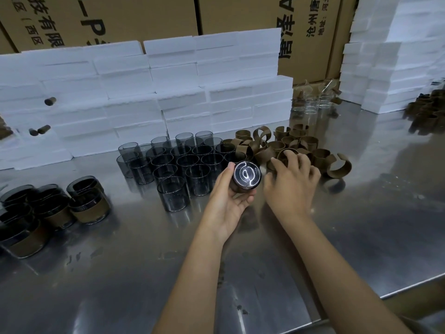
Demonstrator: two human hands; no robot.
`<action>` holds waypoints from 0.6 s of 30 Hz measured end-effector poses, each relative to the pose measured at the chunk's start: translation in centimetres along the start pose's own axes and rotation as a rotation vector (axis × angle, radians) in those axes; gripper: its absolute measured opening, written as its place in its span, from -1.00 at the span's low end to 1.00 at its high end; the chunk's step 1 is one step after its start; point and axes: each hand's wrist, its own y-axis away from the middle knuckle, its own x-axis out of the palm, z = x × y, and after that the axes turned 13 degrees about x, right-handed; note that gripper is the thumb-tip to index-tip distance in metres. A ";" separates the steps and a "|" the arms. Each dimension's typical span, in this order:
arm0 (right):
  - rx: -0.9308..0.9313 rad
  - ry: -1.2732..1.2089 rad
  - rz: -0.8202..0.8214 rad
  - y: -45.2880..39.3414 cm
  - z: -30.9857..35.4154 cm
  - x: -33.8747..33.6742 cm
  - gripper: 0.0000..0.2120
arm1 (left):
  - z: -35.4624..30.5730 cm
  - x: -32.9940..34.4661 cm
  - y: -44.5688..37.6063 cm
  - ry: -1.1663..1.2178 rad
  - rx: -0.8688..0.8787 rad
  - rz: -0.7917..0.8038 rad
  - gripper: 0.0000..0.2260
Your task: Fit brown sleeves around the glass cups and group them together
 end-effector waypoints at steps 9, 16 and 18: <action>-0.058 -0.226 -0.248 -0.1 -0.6 0.1 -0.83 | -0.1 -0.3 -0.4 0.126 -0.037 -0.059 -0.49; -0.026 0.017 0.016 -0.9 -0.9 1.0 -0.70 | 0.0 -0.3 -0.3 0.176 -0.054 -0.074 -0.52; -0.044 0.039 0.050 -1.0 -1.0 1.4 -0.66 | -0.1 -0.3 -0.4 0.180 -0.056 -0.080 -0.53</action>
